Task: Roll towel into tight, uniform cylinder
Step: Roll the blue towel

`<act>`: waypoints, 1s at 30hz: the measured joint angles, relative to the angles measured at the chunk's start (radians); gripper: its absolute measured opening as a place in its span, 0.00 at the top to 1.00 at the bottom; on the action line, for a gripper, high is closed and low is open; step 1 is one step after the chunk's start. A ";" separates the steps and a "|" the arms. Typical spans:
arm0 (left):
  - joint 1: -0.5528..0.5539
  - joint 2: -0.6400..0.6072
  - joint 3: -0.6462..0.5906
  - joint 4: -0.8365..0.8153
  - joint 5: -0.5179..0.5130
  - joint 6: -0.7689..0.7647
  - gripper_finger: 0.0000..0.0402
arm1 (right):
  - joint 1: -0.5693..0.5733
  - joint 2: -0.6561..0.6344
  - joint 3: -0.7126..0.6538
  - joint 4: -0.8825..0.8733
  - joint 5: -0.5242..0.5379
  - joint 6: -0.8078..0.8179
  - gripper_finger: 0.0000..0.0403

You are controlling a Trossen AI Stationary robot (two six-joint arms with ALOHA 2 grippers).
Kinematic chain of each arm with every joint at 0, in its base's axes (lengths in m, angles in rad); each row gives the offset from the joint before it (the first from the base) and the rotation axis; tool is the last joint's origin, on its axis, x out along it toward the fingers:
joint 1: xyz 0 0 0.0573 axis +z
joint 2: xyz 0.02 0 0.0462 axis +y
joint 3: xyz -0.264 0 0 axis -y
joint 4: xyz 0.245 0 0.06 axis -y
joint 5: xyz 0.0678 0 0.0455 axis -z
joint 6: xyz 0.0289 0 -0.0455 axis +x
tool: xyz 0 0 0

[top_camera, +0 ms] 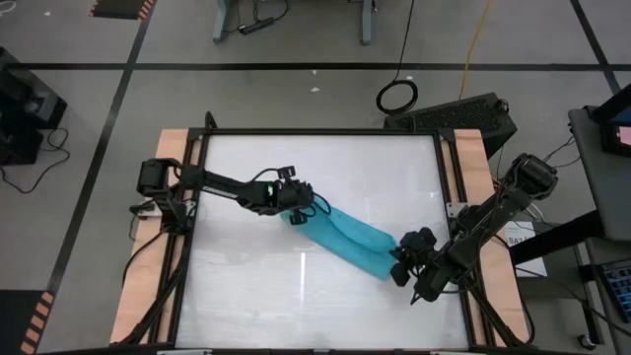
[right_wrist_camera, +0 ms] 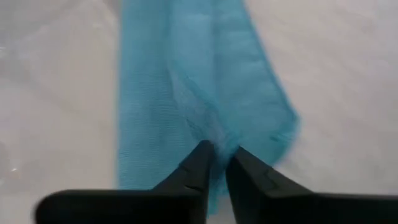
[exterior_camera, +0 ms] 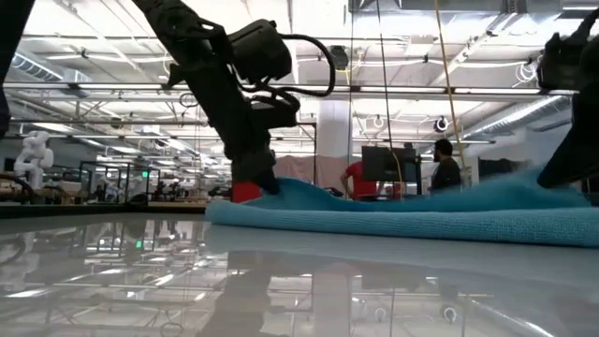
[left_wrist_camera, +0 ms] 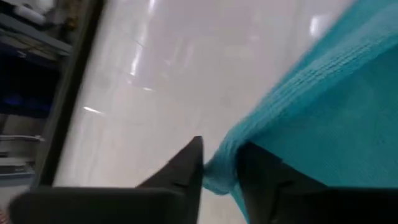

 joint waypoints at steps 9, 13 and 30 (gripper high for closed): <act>-0.002 0.000 0.000 0.025 -0.102 -0.013 0.47 | 0.000 0.021 0.000 -0.160 0.020 0.164 0.62; -0.002 -0.002 0.000 0.029 -0.134 -0.026 0.43 | 0.000 0.021 0.000 -0.193 0.023 0.179 0.59; -0.125 -0.005 0.000 -0.116 -0.348 0.033 0.42 | 0.054 0.021 0.000 -0.028 0.129 -0.082 0.64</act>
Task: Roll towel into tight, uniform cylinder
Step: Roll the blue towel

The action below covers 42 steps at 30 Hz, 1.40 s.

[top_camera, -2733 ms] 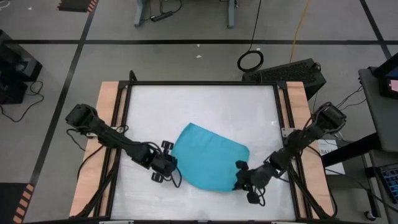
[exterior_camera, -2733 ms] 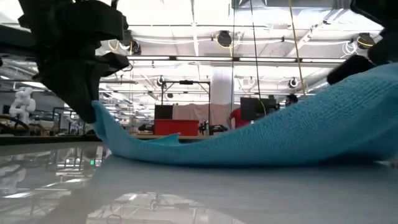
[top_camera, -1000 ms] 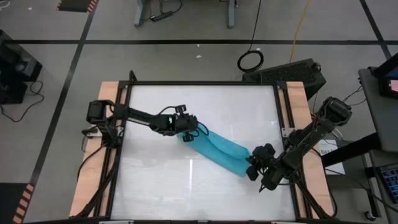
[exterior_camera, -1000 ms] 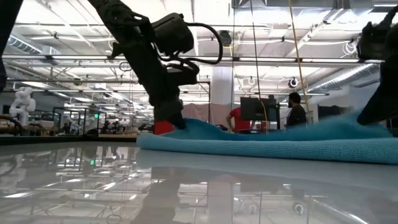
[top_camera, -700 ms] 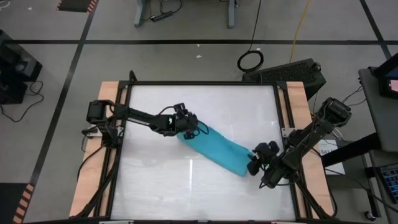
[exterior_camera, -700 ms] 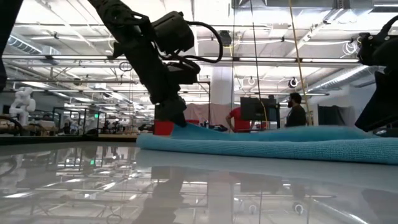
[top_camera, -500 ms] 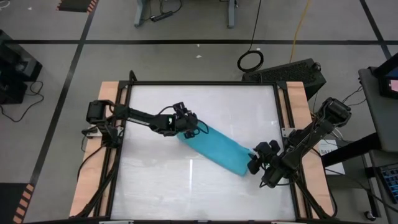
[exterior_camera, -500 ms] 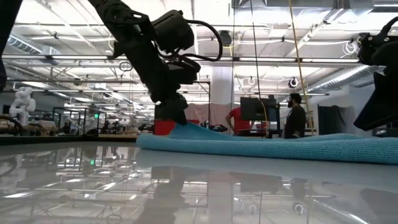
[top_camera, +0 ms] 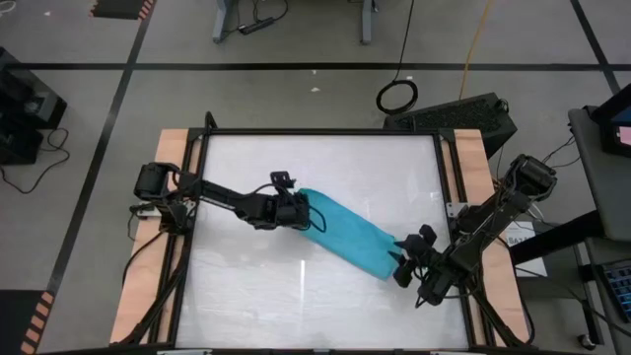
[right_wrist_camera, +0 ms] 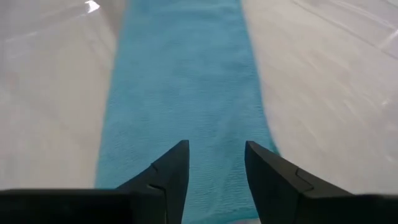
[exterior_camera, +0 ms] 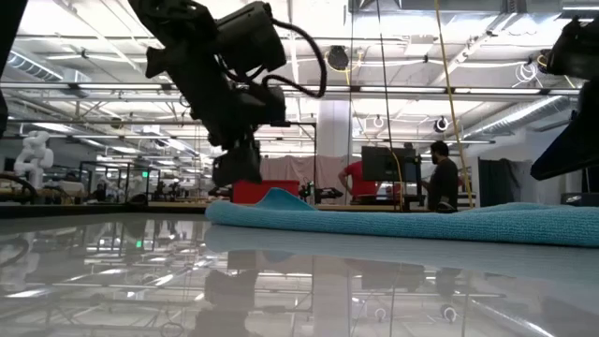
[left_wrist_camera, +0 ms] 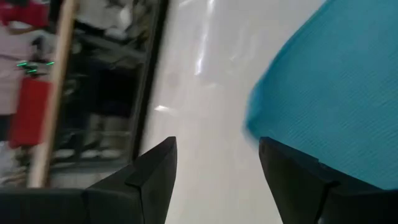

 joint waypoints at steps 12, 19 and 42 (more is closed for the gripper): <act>0.080 -0.008 -0.001 -0.132 0.441 -0.177 0.42 | 0.019 0.000 0.000 0.328 -0.005 -0.352 0.64; 0.157 -0.097 -0.013 -0.177 0.577 -0.245 0.42 | 0.019 0.000 0.000 0.338 -0.011 -0.353 0.64; 0.368 -0.197 -0.144 -0.124 1.146 -0.455 0.54 | 0.019 -0.001 0.000 0.346 -0.005 -0.391 0.64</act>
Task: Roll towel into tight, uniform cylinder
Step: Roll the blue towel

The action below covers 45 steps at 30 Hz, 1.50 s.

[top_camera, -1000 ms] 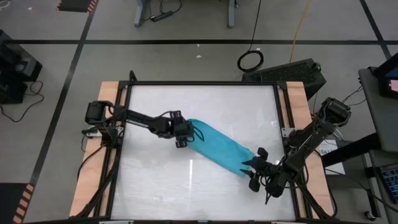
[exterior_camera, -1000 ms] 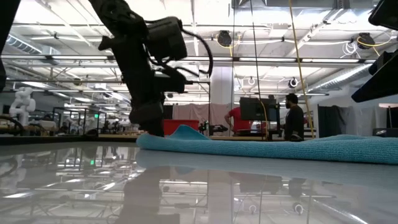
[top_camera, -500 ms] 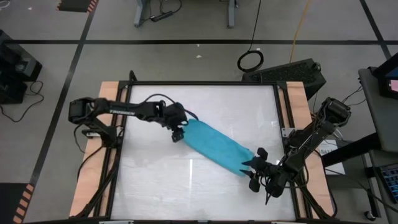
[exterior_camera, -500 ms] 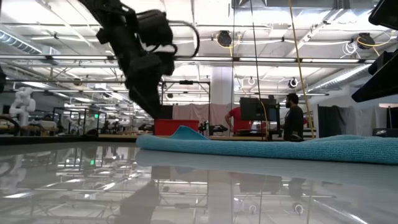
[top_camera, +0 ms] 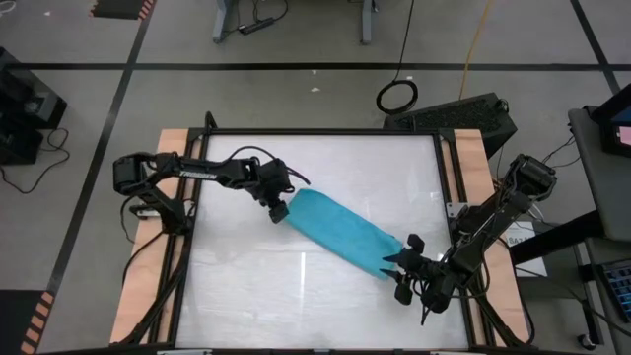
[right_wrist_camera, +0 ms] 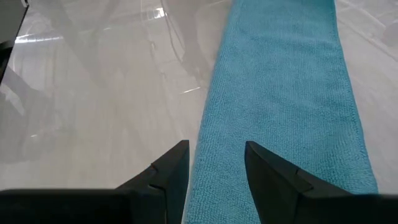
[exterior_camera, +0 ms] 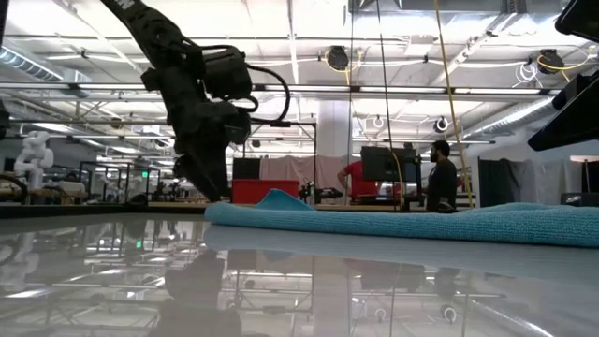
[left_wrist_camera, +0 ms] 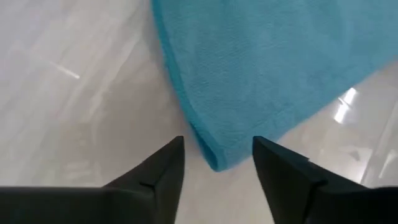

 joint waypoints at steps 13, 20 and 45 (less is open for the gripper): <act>0.000 0.044 0.002 0.018 0.025 -0.017 0.78 | 0.004 0.000 0.000 0.051 -0.001 -0.048 0.64; -0.013 0.044 0.002 0.072 0.069 0.003 0.89 | 0.005 0.000 0.000 0.051 -0.001 -0.048 0.64; -0.160 -0.137 -0.017 -0.044 0.089 0.408 1.00 | 0.005 0.000 0.000 0.041 -0.023 -0.047 0.64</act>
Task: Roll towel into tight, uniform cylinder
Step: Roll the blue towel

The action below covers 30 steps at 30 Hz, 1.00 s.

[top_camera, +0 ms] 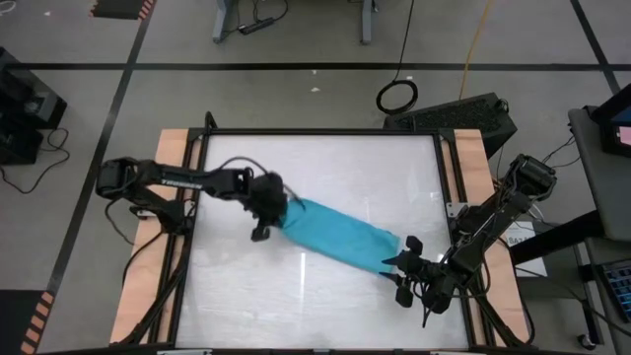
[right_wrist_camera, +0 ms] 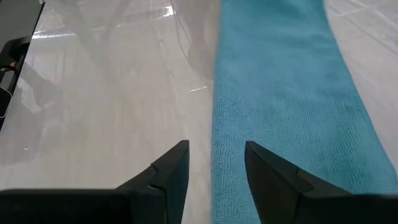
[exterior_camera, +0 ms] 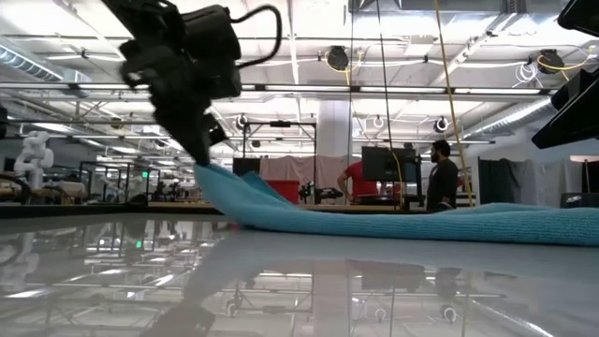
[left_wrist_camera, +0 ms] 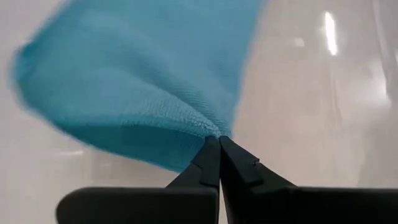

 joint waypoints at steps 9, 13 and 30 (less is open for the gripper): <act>-0.079 0.000 -0.151 0.052 -0.092 -0.123 0.92 | 0.000 0.000 0.000 -0.004 -0.003 0.002 0.64; -0.095 0.000 -0.176 0.085 -0.110 -0.166 0.81 | 0.000 0.000 0.000 -0.006 -0.003 -0.001 0.64; -0.118 0.000 -0.178 0.101 -0.194 -0.197 0.60 | -0.073 0.168 0.000 0.092 -0.122 -0.134 0.64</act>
